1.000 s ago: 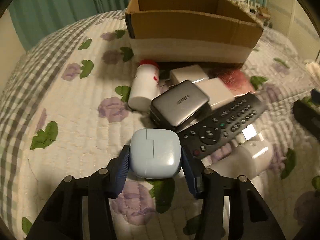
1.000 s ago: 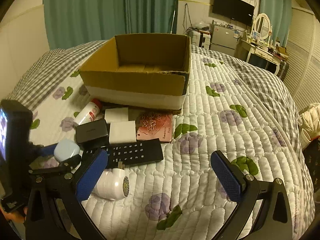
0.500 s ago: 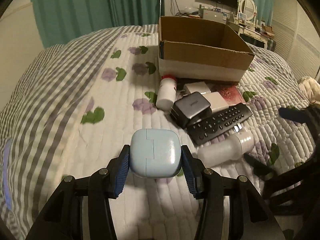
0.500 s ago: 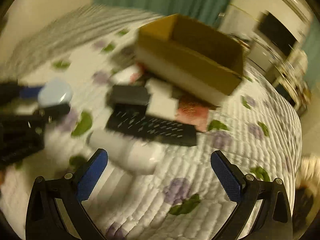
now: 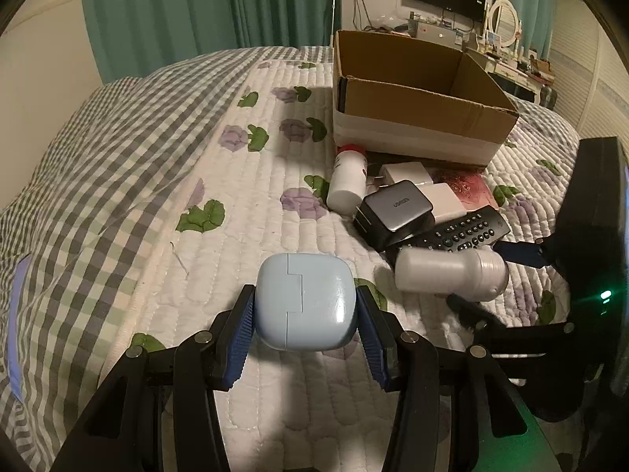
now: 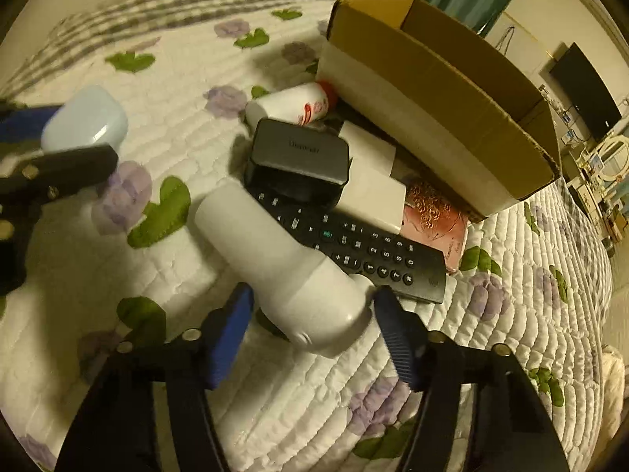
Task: Organize rigid objects
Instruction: 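Carry both held items over the cardboard box and open both tools to drop them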
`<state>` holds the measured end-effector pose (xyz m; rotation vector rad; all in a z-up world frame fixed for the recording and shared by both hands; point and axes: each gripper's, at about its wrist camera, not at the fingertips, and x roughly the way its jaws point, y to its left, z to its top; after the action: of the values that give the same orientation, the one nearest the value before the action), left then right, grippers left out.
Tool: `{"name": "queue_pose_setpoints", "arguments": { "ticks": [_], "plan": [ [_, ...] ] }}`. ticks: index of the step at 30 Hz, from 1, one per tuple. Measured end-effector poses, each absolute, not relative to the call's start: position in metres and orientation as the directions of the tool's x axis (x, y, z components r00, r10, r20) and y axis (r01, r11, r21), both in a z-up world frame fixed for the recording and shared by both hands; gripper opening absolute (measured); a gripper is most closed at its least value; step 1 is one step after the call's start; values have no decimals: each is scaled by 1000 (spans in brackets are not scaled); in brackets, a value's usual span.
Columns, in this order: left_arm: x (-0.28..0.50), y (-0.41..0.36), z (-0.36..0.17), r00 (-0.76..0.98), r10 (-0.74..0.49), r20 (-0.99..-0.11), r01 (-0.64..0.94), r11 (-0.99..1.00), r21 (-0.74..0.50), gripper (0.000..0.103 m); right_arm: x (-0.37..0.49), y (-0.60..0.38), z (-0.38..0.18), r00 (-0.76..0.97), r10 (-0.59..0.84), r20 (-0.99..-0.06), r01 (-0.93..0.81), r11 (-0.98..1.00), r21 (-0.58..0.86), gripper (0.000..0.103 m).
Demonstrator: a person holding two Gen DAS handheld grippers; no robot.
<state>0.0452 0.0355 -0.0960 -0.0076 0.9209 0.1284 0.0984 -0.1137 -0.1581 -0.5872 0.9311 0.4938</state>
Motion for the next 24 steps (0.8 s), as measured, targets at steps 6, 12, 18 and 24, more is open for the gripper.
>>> {"name": "queue_pose_setpoints", "arguments": {
  "ticks": [6, 12, 18, 24],
  "plan": [
    [45, 35, -91, 603, 96, -792, -113, 993, 35, 50, 96, -125, -141, 558, 178, -811, -583, 779, -230, 58],
    [45, 28, -74, 630, 79, -772, -94, 995, 25, 50, 92, -138, -116, 615, 220, -757, -536, 821, -198, 57],
    [57, 13, -48, 682, 73, -727, -56, 997, 47, 50, 88, -153, -74, 695, 253, -673, -490, 852, -185, 57],
    [90, 1, -8, 752, 26, -659, -7, 1000, 31, 50, 101, -173, -9, 785, 240, -572, -417, 887, -199, 57]
  ]
}}
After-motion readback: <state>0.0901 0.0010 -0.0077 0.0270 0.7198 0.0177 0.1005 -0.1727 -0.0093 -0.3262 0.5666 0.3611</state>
